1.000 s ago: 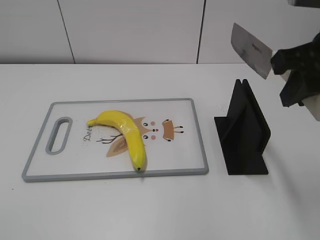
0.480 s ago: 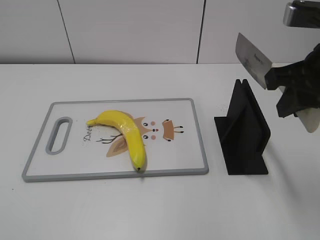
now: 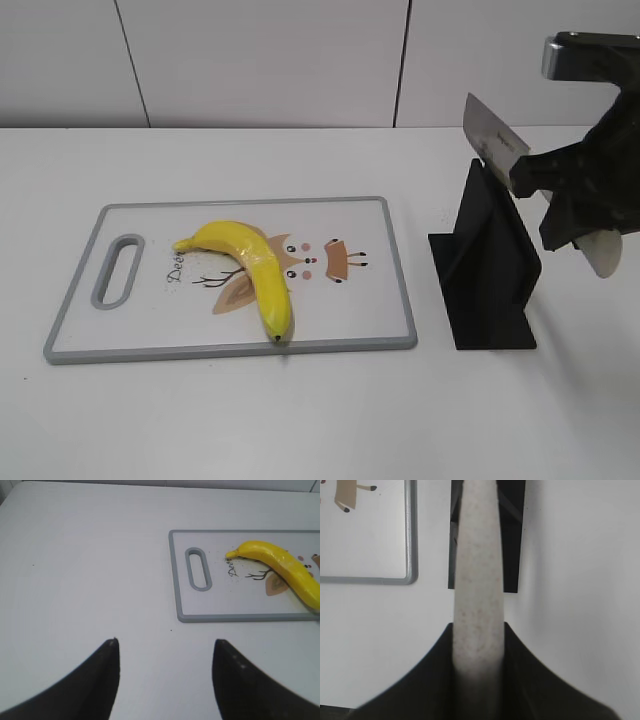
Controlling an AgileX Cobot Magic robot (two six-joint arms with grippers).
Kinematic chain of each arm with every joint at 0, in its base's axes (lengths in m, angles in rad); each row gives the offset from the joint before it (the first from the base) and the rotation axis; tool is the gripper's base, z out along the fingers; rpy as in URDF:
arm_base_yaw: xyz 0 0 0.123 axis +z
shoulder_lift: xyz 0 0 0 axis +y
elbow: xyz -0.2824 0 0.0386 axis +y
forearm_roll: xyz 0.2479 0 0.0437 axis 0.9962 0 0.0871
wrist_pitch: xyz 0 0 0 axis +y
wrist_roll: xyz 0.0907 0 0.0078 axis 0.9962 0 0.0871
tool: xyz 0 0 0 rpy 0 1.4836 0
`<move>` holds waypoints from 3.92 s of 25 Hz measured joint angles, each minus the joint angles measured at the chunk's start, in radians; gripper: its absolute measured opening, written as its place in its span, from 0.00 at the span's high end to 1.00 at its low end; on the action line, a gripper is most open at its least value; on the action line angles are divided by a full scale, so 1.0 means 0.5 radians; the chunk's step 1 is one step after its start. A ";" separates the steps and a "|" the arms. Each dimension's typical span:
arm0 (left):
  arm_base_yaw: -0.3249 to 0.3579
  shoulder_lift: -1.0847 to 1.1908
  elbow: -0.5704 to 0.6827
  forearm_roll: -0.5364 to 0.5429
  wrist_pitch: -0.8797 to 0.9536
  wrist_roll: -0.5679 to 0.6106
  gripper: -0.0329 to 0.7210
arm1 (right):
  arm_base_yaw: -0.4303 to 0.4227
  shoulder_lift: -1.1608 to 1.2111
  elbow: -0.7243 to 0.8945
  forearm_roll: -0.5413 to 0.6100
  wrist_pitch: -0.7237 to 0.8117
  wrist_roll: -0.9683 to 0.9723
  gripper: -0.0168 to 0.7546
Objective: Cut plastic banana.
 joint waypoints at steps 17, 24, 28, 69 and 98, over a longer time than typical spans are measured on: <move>0.000 0.000 0.000 -0.004 -0.019 0.000 0.27 | 0.006 0.095 0.291 0.036 -0.369 0.032 0.76; 0.000 0.000 0.000 -0.004 -0.020 -0.002 0.28 | 0.006 0.113 0.294 0.180 -0.339 0.044 0.76; 0.000 0.000 0.000 -0.004 -0.020 -0.004 0.28 | 0.006 0.113 0.294 0.193 -0.309 0.044 0.76; 0.000 0.000 0.000 -0.004 -0.021 -0.004 0.32 | 0.006 -1.853 0.559 0.093 0.086 -0.738 0.21; 0.002 0.000 0.000 -0.007 -0.023 -0.006 0.32 | -0.235 -2.846 0.998 0.147 0.260 -0.757 0.22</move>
